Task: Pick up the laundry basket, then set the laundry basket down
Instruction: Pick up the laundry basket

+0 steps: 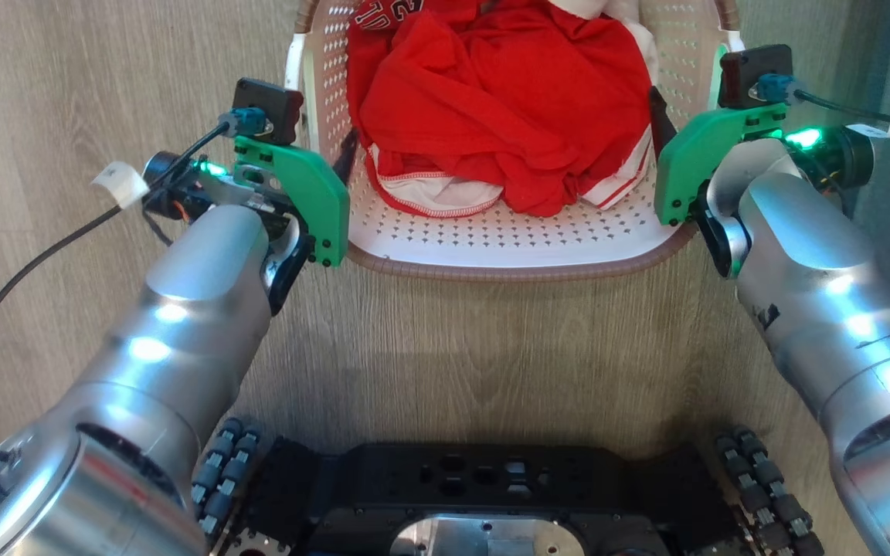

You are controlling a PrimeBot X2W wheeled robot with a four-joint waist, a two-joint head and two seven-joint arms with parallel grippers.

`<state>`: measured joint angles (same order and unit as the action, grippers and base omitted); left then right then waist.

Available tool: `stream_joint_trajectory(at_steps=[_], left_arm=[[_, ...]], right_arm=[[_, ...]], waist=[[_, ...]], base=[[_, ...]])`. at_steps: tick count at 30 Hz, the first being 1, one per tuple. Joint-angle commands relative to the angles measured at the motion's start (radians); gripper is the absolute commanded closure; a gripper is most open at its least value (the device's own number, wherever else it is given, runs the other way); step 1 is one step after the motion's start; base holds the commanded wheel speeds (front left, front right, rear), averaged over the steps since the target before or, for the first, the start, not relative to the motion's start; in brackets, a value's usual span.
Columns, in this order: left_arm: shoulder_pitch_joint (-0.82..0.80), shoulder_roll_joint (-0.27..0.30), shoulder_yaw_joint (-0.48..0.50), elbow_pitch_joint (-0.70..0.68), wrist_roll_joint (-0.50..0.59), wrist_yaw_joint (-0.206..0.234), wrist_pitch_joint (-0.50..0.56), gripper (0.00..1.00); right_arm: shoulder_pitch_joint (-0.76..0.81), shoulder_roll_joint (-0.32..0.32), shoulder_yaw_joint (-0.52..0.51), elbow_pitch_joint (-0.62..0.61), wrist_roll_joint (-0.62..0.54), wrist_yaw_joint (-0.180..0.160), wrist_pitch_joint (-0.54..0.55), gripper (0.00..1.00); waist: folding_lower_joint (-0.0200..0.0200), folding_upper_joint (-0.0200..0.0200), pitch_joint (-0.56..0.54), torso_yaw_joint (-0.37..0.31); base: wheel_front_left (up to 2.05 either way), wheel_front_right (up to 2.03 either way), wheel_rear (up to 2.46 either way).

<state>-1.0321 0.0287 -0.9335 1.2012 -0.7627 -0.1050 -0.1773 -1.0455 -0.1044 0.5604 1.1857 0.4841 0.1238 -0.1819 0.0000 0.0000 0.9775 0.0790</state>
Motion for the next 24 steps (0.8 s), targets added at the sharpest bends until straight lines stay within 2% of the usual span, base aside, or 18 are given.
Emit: stream_joint_trajectory(at_steps=[1, 2, 14, 19, 24], left_arm=[[0.011, 0.022, 0.002, -0.004, -0.009, 0.001, -0.002, 1.00], [0.011, 0.022, -0.004, -0.004, -0.016, 0.000, 0.000, 1.00], [0.022, 0.022, -0.092, -0.011, -0.071, -0.006, 0.006, 1.00], [0.057, 0.022, -0.160, -0.030, -0.086, -0.020, 0.079, 1.00], [0.105, 0.022, -0.216, -0.053, -0.115, -0.025, 0.120, 1.00]], right_arm=[[0.037, 0.014, 0.016, -0.002, 0.014, 0.007, -0.005, 0.66], [0.035, 0.014, 0.017, -0.002, 0.024, 0.007, -0.008, 1.00], [0.040, 0.002, 0.072, 0.020, 0.086, 0.007, -0.001, 1.00], [0.084, 0.007, 0.141, 0.011, 0.119, 0.007, 0.099, 1.00], [0.147, 0.007, 0.192, -0.034, 0.205, 0.007, 0.208, 1.00]], waist=[[0.0000, 0.0000, -0.001, 0.000], [0.0000, 0.0000, -0.001, 0.000], [0.0000, 0.0000, -0.044, 0.009], [0.0000, 0.0000, -0.126, 0.003], [0.0000, 0.0000, -0.254, -0.004]], base=[[0.00, 0.00, 0.00], [0.00, 0.00, 0.00], [0.00, 0.00, 0.00], [0.00, 0.00, 0.00], [0.00, 0.00, 0.00]])
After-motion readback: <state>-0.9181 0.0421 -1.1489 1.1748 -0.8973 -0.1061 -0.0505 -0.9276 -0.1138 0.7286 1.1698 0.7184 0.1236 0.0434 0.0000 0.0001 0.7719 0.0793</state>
